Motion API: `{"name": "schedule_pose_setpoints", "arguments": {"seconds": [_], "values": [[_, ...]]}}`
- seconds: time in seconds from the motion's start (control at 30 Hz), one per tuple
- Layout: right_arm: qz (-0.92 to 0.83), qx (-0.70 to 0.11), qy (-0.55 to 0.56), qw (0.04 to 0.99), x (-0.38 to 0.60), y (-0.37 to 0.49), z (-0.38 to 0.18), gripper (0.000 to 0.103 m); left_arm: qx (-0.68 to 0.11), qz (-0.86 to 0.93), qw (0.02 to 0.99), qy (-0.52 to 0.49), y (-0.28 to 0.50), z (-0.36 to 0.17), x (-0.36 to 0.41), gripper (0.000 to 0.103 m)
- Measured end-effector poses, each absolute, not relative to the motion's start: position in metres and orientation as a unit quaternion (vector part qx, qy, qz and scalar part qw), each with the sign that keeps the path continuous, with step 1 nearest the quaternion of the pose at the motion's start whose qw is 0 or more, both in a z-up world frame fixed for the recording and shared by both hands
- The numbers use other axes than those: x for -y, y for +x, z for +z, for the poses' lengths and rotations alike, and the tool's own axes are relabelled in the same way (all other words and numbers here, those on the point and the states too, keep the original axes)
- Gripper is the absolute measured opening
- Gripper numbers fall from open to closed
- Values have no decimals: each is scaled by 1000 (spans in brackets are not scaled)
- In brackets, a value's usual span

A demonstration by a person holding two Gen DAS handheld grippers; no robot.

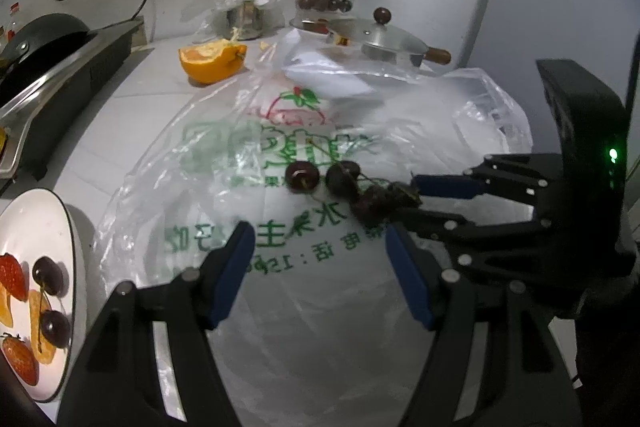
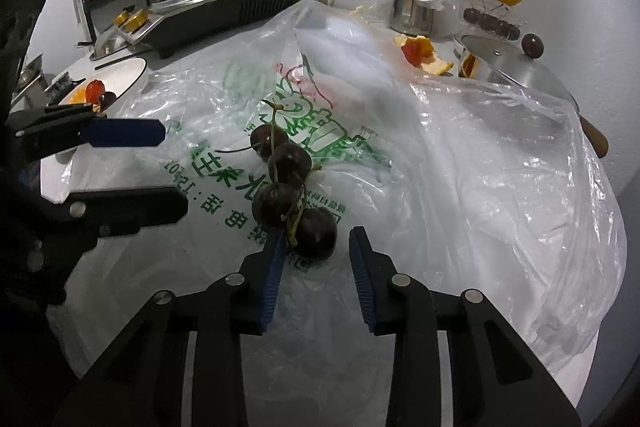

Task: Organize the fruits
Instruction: 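Grasp a dark red cherry on the bag with the right tool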

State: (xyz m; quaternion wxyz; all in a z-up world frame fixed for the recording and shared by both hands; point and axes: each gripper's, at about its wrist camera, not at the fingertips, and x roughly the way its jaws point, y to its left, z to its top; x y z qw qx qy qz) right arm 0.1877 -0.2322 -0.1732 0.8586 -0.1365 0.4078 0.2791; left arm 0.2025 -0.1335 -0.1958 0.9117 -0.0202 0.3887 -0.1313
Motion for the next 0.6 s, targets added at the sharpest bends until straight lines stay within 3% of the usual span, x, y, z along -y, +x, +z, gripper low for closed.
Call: {"name": "schedule_pose_setpoints", "arguments": {"seconds": [0.07, 0.13, 0.6], "values": [[279, -408, -141, 858, 230, 190, -174, 35, -388, -131, 912, -18, 203, -195, 137, 69], [278, -413, -140, 856, 229, 193, -175, 27, -388, -130, 912, -12, 203, -195, 140, 69], [258, -392, -75, 880, 268, 188, -162, 27, -403, -140, 904, 23, 215, -200, 170, 69]]}}
